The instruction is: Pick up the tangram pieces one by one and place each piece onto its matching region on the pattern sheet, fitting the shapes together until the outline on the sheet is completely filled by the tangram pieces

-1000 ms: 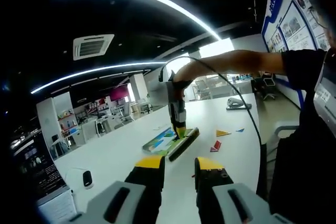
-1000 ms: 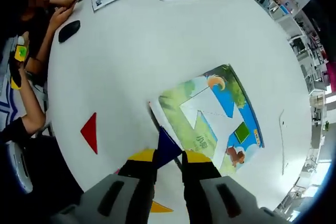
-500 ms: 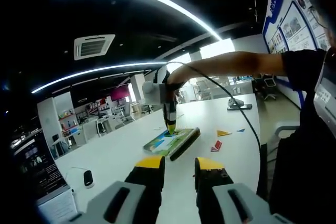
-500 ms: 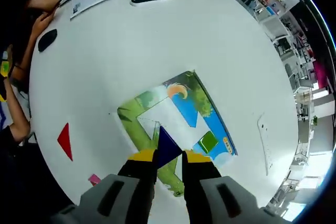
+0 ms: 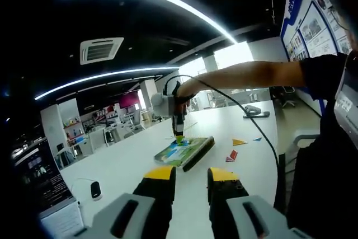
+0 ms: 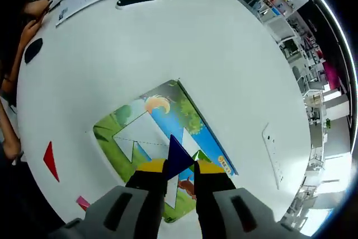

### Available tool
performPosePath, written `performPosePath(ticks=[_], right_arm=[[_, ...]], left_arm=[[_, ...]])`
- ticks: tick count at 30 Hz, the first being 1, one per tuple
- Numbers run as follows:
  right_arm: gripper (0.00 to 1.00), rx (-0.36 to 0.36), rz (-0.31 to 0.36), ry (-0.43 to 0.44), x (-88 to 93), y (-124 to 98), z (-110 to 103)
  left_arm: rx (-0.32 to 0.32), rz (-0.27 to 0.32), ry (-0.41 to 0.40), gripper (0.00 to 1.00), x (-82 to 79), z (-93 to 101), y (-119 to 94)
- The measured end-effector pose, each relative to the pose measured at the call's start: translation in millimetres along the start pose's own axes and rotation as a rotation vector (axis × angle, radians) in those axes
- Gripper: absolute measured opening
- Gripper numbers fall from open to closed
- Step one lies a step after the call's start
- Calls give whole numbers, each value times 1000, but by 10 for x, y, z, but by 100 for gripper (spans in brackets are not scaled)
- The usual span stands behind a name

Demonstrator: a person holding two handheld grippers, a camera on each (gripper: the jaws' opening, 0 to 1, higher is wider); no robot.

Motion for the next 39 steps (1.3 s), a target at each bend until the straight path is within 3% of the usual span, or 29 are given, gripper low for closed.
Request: performPosePath(ticks=[10,39], right_arm=[[20,29,-3,-10,-209,238,406],[20,46,24,0,-183,379,454]], left_arm=[[5,-2,9,25,-7,12,9],[-5,-7,10,25,-11,3,-2]])
Point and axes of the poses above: the point that each gripper's makers call its tool centre point, and the gripper's own axes: y roughly forward along the fingers, z roughly to its right, x roughly out of its underside, the point moved 5 cm from there along -y, roughly backward along the fingers
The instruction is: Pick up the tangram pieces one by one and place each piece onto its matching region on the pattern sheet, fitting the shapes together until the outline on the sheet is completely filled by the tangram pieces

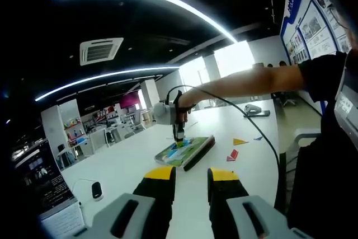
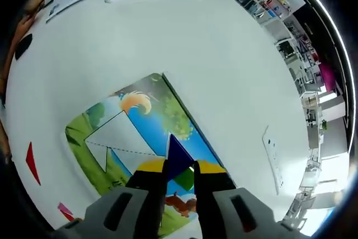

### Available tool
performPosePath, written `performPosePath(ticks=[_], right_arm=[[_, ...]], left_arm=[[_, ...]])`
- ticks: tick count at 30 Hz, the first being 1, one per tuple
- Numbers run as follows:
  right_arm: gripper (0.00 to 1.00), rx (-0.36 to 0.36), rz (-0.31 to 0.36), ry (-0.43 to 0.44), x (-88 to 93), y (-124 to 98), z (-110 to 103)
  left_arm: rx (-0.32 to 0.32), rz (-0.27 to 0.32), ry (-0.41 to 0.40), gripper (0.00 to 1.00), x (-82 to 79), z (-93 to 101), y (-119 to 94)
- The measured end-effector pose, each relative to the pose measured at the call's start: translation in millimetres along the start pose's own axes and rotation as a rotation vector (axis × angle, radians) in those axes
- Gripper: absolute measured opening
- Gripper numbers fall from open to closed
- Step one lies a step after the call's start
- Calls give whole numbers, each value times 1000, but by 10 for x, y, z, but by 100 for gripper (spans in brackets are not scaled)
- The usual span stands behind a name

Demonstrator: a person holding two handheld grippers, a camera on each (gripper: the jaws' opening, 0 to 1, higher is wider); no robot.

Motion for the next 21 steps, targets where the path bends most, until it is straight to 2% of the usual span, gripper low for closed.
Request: performPosePath(ticks=[14,21], right_arm=[[20,-4,6,13,44,-1,-63],[20,0,5,-10,47,-3,-89]], left_arm=[[-1,0,1,25,2,3,-3],[0,-1,1,25,6,2,5]])
Point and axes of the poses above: the point that each gripper's makers call its tool centre point, and the gripper's own axes: y roughly forward along the fingers, z roughly to its right, x roughly out of its underside, the point moved 5 cm from there along -y, roughly backward along the fingers
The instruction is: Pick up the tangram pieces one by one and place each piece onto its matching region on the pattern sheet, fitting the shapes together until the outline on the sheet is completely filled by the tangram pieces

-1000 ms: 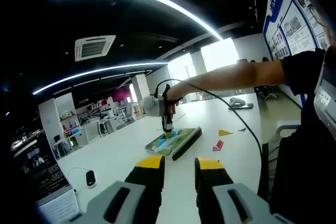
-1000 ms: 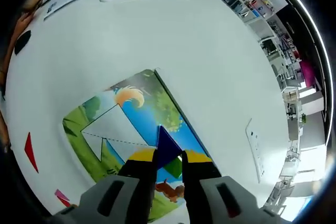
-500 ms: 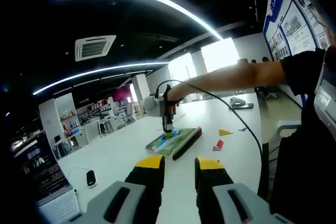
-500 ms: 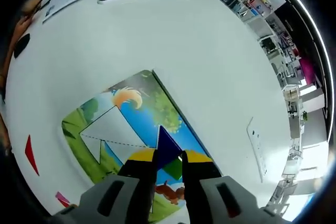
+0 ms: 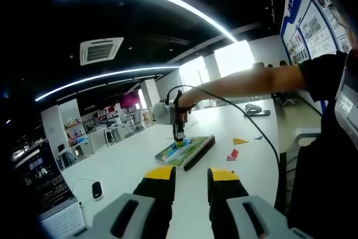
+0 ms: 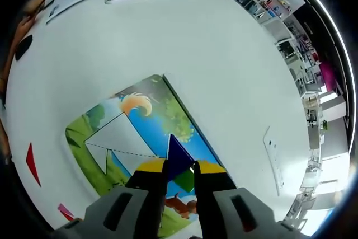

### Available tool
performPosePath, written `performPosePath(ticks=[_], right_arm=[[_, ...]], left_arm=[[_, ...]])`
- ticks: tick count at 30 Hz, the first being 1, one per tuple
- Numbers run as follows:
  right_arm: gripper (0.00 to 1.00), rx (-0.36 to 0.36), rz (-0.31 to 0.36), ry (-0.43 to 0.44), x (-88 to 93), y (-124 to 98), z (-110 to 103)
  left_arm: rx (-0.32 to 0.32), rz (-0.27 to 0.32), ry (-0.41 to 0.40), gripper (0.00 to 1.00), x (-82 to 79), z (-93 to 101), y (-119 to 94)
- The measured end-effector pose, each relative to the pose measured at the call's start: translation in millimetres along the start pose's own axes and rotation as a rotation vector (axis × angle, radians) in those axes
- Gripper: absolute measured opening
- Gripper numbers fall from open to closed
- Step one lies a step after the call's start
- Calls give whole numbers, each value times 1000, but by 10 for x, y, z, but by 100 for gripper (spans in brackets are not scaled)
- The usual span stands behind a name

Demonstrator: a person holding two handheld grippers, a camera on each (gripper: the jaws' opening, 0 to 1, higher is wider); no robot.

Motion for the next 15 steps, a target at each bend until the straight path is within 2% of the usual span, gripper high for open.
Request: performPosePath(ticks=[15], right_arm=[[21,-1,11,-7,-10,5,1]], left_arm=[[0,-1,-1,25,6,8,3]])
Point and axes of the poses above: the point that each gripper's makers call its tool centre point, and the gripper's own axes: y roughly forward along the fingers, z roughly to its right, x roughly out of its underside, the point moved 5 cm from there along -y, roughly backward along the fingers
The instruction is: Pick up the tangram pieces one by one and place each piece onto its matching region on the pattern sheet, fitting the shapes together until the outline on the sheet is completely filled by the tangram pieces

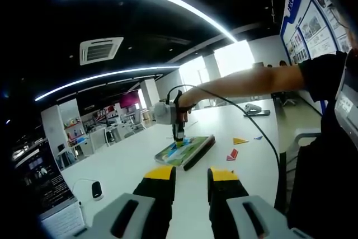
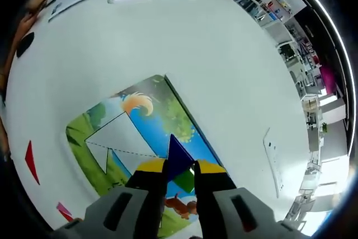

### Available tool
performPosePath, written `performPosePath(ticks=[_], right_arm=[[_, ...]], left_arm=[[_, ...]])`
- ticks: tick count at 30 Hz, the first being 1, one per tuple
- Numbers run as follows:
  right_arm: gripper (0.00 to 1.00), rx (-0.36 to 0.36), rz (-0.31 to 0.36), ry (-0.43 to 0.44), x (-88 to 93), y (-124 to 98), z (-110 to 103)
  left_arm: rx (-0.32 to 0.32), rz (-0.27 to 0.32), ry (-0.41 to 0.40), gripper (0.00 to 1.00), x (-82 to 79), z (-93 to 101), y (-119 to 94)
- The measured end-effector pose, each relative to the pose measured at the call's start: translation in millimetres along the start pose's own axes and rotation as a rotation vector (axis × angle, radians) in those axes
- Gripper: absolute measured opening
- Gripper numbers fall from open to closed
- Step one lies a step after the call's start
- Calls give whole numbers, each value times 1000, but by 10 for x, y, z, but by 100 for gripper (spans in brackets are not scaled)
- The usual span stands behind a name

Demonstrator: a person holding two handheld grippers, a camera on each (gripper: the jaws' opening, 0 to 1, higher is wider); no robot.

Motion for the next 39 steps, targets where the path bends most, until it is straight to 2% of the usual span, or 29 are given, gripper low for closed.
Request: performPosePath(ticks=[31,39], right_arm=[[24,-2,-1,-28,-4,-17,-1],[27,11,43,-41,-26,-252,34]], left_arm=[[0,2,-1,25,2,-12,-4],[-9,6,-16,25,0,-31,-15]])
Point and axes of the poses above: the point that each gripper's makers call its tool centre point, and the gripper's own axes: y roughly forward along the fingers, z roughly to its right, x roughly out of its underside, the point moved 5 cm from there along -y, roughly backward along the fingers
